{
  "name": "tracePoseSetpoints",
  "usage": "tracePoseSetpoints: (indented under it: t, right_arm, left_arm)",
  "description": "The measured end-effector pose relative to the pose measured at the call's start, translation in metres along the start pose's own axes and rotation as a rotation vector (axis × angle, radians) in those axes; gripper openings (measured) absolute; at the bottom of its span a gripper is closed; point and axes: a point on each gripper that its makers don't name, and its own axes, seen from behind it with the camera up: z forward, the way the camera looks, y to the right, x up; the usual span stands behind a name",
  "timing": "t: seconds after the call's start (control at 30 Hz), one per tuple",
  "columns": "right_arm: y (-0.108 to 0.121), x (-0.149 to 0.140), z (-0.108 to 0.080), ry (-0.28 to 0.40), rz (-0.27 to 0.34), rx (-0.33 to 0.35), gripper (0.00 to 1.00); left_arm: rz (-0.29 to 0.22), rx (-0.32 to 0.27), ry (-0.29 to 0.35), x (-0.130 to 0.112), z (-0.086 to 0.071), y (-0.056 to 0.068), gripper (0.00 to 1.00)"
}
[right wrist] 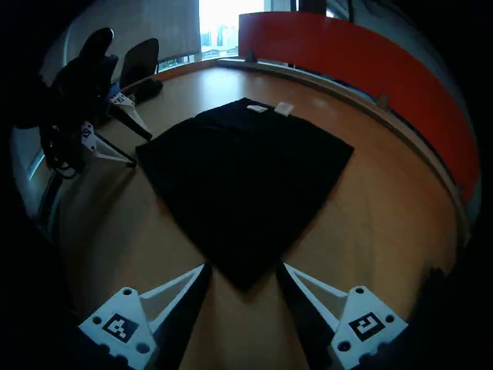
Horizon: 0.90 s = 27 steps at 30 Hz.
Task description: Fold towel
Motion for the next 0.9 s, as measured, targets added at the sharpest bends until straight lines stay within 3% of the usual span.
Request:
tracePoseSetpoints:
  t: [0.23,0.4,0.63,0.73,0.9]
  right_arm:
    - [0.0024,-0.0015,-0.0016,0.002,0.008,-0.004,0.65]
    - [0.0027,-0.0016,-0.0017,0.0,0.004,-0.001,0.5]
    - [0.0028,-0.0006,-0.0008,-0.006,0.008,-0.001,0.24]
    - [0.0023,-0.0004,-0.0007,-0.007,0.012,0.0,0.2]
    - [0.0003,0.0015,-0.0028,-0.003,0.012,0.004,0.17]
  left_arm:
    - [-0.018,0.009,-0.006,-0.0001,-0.0001,-0.0052,0.74]
    - [-0.021,0.015,-0.008,-0.0002,0.0002,-0.0055,0.65]
    - [-0.023,0.022,-0.01,0.0003,0.0012,-0.0021,0.33]
    - [-0.023,0.024,-0.014,0.0011,0.0015,-0.0004,0.19]
    - [-0.03,0.02,-0.019,0.0026,0.0013,0.0015,0.15]
